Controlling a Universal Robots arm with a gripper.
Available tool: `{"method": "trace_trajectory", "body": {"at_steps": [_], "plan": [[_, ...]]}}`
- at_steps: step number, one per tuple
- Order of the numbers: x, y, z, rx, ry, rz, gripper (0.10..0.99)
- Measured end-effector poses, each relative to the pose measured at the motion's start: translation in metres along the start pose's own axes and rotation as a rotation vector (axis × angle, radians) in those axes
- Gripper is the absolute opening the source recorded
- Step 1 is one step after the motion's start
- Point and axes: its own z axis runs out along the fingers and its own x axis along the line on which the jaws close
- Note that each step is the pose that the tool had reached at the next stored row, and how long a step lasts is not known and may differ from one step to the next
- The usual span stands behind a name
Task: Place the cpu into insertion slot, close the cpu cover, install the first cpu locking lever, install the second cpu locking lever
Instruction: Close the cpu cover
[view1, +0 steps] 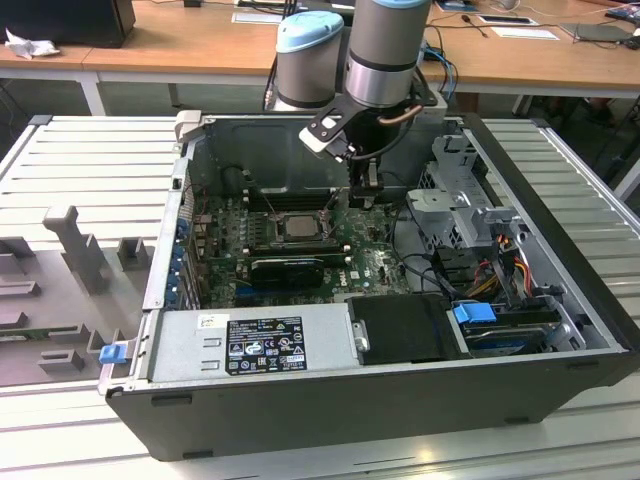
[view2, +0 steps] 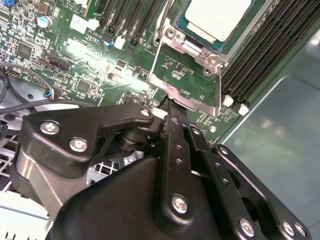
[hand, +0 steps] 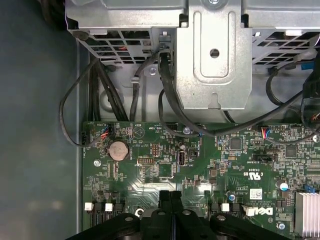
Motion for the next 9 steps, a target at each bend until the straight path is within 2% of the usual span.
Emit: {"method": "trace_trajectory", "body": {"at_steps": [9], "plan": [[0.0,-0.0049,0.0,0.0,0.0,0.0,0.106]]}}
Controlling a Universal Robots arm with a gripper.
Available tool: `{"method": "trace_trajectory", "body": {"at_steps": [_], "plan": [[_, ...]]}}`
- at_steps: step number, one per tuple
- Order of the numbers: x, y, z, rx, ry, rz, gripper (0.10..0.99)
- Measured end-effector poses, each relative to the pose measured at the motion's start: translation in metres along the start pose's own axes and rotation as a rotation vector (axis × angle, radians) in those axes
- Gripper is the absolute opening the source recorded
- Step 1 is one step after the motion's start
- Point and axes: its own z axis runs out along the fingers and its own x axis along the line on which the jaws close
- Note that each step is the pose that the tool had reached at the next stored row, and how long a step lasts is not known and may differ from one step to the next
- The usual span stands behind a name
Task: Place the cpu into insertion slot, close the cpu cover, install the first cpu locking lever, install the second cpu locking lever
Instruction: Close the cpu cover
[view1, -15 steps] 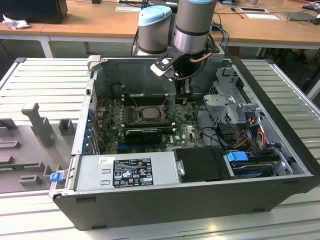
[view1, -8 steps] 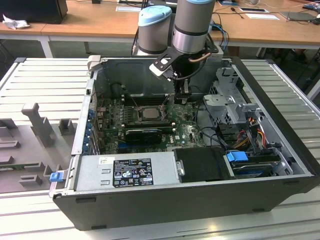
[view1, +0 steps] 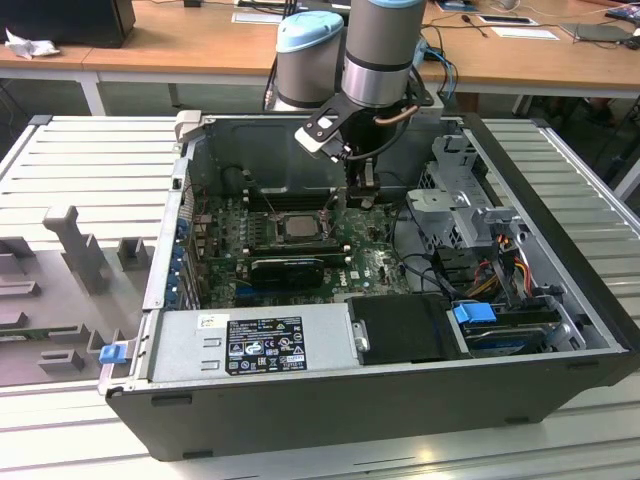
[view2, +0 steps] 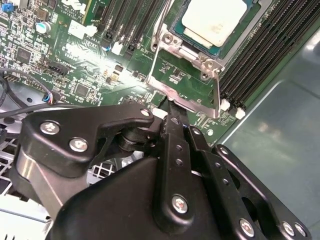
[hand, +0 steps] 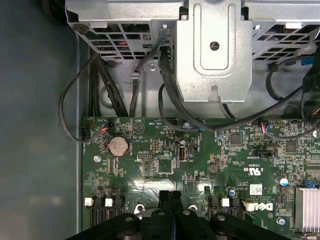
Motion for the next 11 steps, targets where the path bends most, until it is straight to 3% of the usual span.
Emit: {"method": "trace_trajectory", "body": {"at_steps": [11], "plan": [[0.0,-0.0068,0.0,0.0,0.0,0.0,0.106]]}}
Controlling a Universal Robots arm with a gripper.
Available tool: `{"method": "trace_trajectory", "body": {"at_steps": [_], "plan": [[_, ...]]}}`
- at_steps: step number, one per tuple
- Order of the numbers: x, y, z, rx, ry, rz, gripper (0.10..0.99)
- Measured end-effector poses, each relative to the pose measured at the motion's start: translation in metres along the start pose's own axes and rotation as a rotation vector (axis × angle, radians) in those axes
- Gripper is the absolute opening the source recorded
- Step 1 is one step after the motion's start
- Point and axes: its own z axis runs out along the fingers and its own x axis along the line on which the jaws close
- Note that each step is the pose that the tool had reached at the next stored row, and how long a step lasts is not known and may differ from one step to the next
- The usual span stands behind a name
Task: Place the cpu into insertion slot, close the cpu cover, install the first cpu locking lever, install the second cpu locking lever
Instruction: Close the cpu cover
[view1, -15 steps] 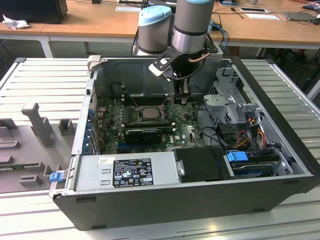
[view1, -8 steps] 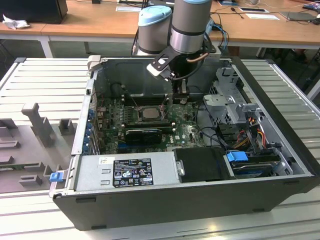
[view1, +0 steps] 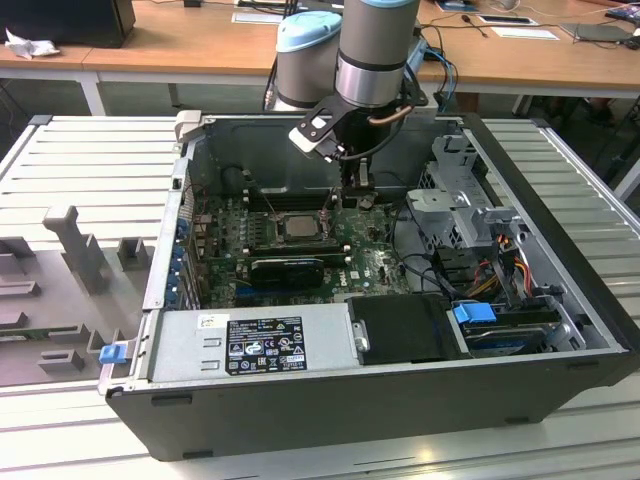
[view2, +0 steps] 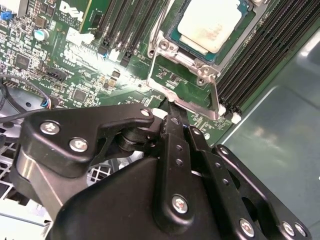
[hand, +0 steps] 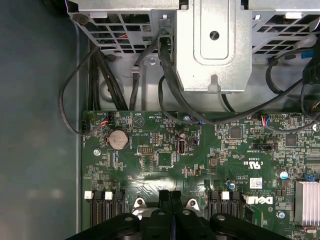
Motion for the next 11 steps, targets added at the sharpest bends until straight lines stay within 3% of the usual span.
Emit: {"method": "trace_trajectory", "body": {"at_steps": [11], "plan": [[0.0,-0.0074,0.0,0.0,0.0,0.0,0.106]]}}
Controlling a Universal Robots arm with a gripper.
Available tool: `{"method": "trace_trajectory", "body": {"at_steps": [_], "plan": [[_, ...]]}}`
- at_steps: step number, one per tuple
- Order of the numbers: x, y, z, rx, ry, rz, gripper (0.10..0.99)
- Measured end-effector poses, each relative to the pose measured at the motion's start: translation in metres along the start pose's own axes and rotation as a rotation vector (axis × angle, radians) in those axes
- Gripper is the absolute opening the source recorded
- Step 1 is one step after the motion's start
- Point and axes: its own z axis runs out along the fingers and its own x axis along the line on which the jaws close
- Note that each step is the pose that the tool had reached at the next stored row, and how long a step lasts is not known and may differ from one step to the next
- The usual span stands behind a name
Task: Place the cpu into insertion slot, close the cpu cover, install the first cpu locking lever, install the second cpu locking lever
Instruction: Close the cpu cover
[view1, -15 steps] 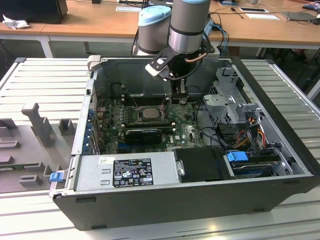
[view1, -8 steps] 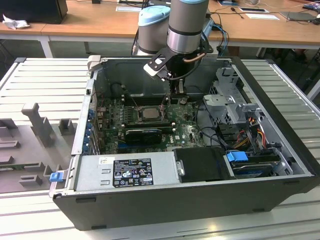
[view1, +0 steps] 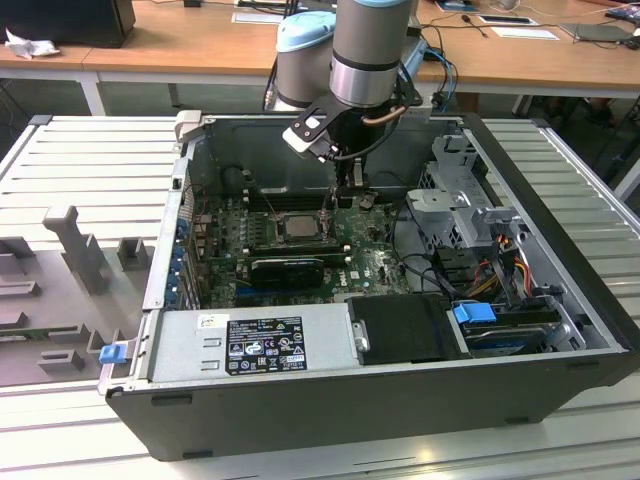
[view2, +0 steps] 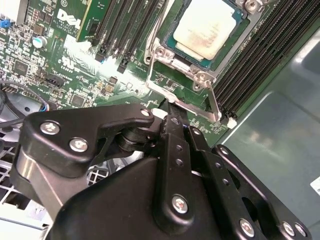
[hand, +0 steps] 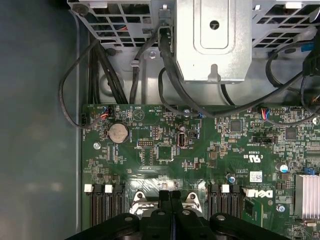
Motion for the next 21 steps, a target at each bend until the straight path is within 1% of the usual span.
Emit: {"method": "trace_trajectory", "body": {"at_steps": [11,13,19,21], "plan": [[0.0,-0.0059,0.0,0.0,0.0,0.0,0.106],[0.0,-0.0084,0.0,0.0,0.0,0.0,0.106],[0.0,-0.0128,0.0,0.0,0.0,0.0,0.106],[0.0,-0.0171,0.0011,0.0,0.0002,0.0,0.106]]}}
